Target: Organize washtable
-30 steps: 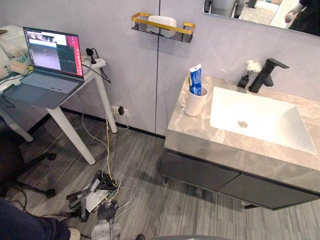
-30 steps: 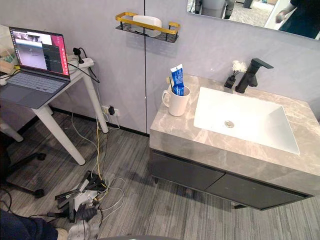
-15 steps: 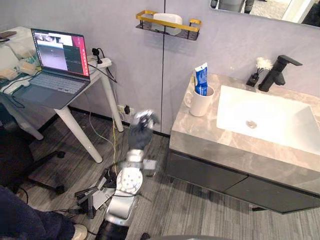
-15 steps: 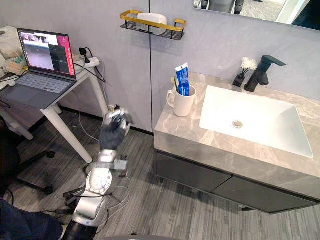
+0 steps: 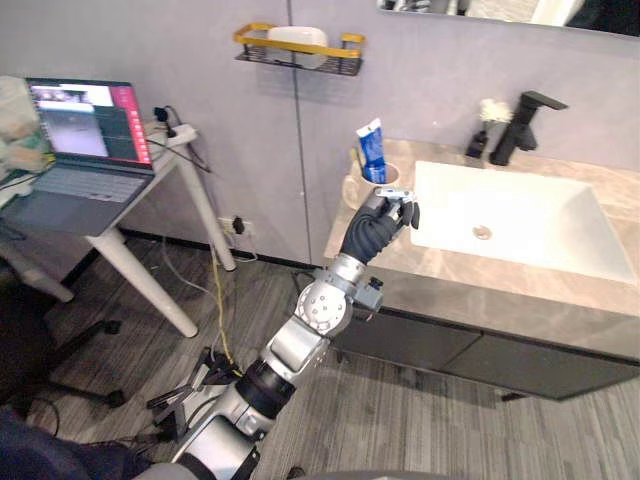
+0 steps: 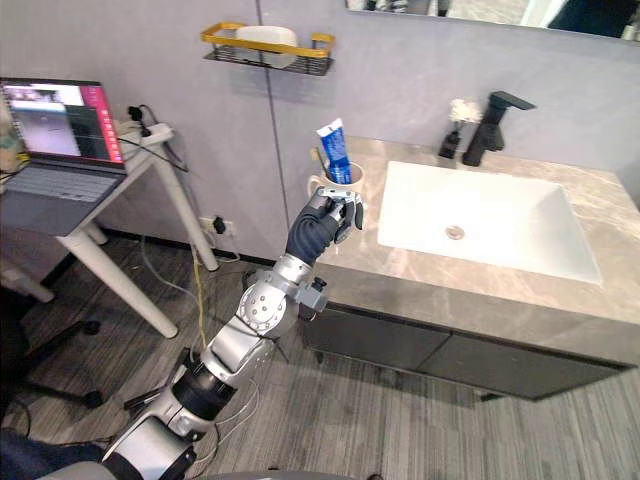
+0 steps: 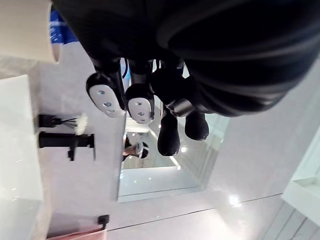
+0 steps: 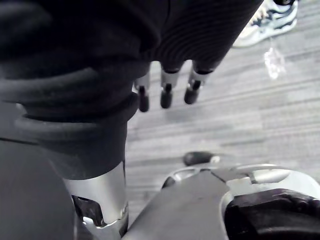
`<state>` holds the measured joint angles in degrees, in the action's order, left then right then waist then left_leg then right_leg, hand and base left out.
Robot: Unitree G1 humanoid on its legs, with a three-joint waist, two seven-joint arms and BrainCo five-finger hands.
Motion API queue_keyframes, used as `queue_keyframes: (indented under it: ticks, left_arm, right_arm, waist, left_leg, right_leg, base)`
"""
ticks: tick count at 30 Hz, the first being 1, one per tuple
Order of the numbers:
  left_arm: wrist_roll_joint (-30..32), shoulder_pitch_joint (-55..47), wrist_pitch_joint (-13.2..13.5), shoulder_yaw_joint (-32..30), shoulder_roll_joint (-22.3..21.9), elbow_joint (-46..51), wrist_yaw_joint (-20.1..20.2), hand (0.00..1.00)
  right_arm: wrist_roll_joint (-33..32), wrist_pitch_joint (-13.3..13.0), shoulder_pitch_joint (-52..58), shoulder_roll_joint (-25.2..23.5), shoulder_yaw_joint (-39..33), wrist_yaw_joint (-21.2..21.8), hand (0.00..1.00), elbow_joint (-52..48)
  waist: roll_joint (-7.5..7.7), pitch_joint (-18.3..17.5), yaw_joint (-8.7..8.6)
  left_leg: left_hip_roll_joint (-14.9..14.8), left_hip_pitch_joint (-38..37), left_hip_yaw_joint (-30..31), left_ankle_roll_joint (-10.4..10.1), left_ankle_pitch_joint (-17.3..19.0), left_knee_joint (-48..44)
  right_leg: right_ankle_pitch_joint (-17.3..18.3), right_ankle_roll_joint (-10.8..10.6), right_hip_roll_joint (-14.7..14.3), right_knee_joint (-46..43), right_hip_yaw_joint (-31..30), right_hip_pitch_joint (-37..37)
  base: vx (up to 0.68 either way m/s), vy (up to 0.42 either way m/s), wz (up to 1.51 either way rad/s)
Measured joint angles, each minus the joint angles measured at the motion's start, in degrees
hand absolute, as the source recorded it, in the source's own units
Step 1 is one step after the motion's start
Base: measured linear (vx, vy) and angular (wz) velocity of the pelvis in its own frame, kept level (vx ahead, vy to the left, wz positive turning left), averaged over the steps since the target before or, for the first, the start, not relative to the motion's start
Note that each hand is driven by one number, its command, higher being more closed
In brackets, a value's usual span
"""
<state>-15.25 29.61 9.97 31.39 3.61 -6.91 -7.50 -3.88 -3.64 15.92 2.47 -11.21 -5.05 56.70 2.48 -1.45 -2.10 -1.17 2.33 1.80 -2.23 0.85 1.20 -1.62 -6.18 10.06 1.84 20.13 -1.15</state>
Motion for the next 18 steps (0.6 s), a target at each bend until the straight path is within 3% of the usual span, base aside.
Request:
queue_keyframes:
  ticks: [5, 9, 18]
  left_arm:
    - [3.92, 6.43, -1.87, -0.87, 0.03, -8.06, -0.25, 1.0]
    - [9.05, 13.11, -3.27, -5.48, 0.09, -13.71, -2.09, 1.0]
    - [11.42, 19.19, -4.08, -12.14, 2.2, -16.35, -6.78, 1.0]
  right_arm:
    - [-0.01, 0.0, 0.98, -0.14, 1.66, 0.25, 0.0, -5.22]
    - [0.0, -0.2, 1.9, -0.09, 3.25, 0.3, 0.0, -9.36]
    - [0.0, -0.59, 2.15, -0.24, 5.08, 0.35, 0.0, -13.56]
  waist:
    - [0.05, 2.3, -0.47]
    - [0.09, 4.3, -1.04]
    - [1.19, 7.54, -1.84]
  left_leg:
    - [-0.69, 1.31, -2.91, -0.01, 0.0, -0.14]
    - [-0.95, 2.49, -3.85, -0.05, 0.0, -0.32]
    - [-0.88, 4.33, -5.19, -0.42, 0.26, -1.21]
  right_leg:
    - [-1.16, 0.43, -0.59, -0.16, -3.22, -3.16]
    - [-1.69, 0.71, -0.94, -0.15, -4.52, -4.93]
    - [-2.26, 0.87, -0.91, 0.17, -5.93, -6.94]
  base:
    - [-0.06, -0.011, -0.36]
    - [0.0, -0.014, -0.16]
    - [0.0, -0.001, -0.07]
